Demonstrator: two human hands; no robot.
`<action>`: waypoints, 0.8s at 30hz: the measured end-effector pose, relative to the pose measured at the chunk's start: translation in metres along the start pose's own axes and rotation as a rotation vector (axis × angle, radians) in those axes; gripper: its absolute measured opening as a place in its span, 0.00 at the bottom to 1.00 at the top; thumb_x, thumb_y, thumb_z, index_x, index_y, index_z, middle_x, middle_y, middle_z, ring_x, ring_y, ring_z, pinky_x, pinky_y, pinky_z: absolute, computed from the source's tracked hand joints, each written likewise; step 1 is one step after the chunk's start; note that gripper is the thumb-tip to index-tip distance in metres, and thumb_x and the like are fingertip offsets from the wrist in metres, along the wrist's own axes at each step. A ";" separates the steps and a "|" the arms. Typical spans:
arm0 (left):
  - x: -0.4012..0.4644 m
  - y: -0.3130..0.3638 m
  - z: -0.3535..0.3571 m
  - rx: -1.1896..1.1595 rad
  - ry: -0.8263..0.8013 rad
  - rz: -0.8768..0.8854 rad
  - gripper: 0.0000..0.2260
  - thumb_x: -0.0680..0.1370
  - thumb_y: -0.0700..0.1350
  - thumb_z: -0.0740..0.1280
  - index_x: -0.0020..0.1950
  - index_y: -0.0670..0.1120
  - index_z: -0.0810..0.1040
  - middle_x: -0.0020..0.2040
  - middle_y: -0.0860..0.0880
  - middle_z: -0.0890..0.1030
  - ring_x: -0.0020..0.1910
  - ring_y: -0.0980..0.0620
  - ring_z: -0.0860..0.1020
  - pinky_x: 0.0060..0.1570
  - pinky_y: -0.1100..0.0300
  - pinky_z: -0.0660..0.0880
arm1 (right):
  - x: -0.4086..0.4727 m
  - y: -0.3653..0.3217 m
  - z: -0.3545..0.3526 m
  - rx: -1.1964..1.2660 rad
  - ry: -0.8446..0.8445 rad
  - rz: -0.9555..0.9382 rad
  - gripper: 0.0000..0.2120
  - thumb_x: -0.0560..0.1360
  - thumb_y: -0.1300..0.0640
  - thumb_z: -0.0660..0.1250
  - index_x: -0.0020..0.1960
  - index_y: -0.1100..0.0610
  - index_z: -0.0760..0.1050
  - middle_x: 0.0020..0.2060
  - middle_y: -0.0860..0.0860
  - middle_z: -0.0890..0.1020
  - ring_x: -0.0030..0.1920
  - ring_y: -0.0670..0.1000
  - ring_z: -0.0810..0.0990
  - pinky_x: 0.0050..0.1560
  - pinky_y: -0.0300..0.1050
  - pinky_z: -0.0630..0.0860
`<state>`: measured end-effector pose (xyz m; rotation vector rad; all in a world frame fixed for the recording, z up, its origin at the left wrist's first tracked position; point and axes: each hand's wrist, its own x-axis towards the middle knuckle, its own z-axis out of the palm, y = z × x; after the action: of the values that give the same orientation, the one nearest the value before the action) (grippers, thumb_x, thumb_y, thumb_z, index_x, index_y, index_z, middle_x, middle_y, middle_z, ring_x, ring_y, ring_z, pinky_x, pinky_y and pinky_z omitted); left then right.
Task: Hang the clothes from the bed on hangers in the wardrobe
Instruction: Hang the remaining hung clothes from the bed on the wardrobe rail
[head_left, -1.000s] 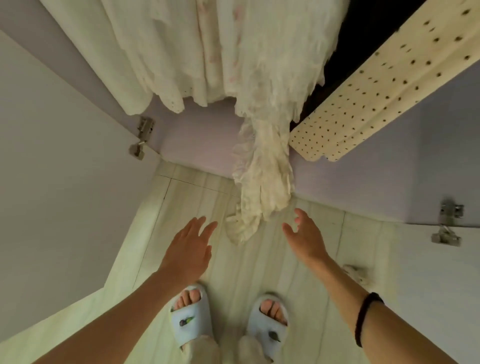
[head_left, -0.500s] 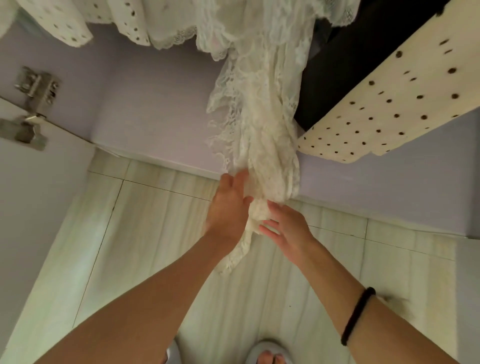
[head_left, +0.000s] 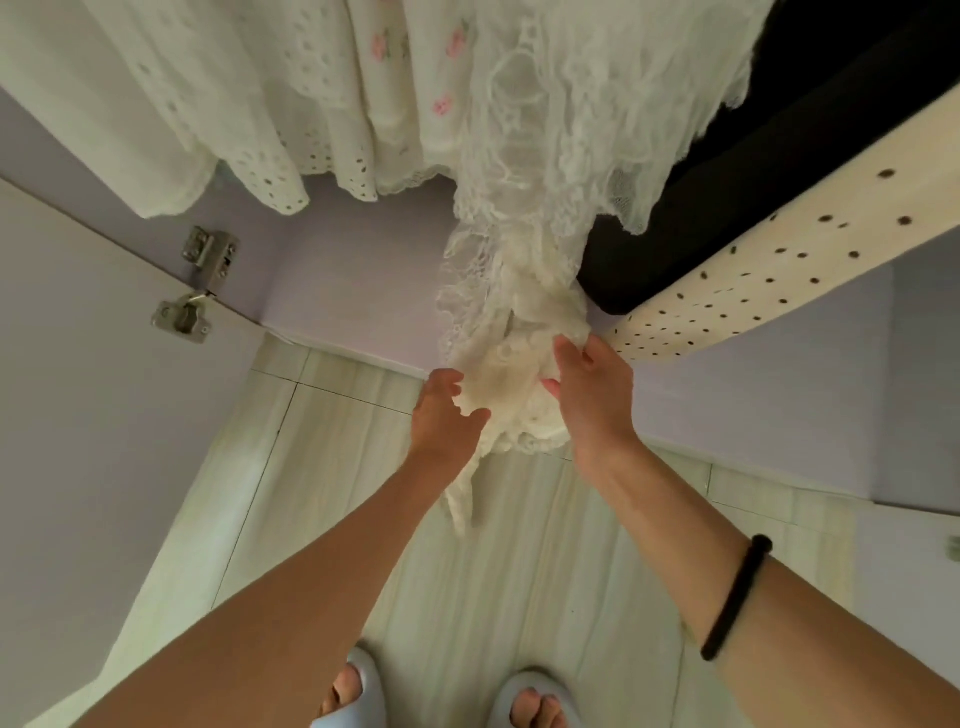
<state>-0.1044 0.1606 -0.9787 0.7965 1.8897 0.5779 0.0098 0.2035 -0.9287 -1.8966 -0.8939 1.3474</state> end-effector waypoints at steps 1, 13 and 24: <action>0.001 -0.005 0.003 -0.058 0.002 -0.113 0.21 0.73 0.39 0.70 0.64 0.46 0.67 0.61 0.48 0.71 0.54 0.47 0.75 0.54 0.58 0.74 | 0.003 0.007 -0.002 -0.085 0.071 0.019 0.11 0.78 0.57 0.60 0.45 0.65 0.72 0.37 0.53 0.74 0.43 0.51 0.75 0.54 0.51 0.77; 0.017 -0.020 0.036 -0.281 -0.101 -0.255 0.09 0.72 0.43 0.73 0.47 0.40 0.77 0.42 0.47 0.80 0.37 0.51 0.77 0.26 0.69 0.70 | 0.028 0.086 0.015 -0.553 0.142 -0.032 0.07 0.74 0.58 0.66 0.44 0.63 0.75 0.42 0.56 0.75 0.41 0.56 0.74 0.37 0.38 0.65; -0.011 0.116 -0.077 -0.298 0.309 0.421 0.07 0.75 0.41 0.68 0.42 0.38 0.75 0.37 0.47 0.77 0.36 0.58 0.75 0.38 0.64 0.74 | -0.008 -0.067 0.034 0.035 0.152 -0.316 0.21 0.75 0.62 0.65 0.29 0.55 0.58 0.27 0.48 0.63 0.32 0.49 0.62 0.37 0.43 0.64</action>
<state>-0.1385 0.2263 -0.8603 0.9516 1.8511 1.2751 -0.0354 0.2389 -0.8795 -1.7188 -1.0342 1.0109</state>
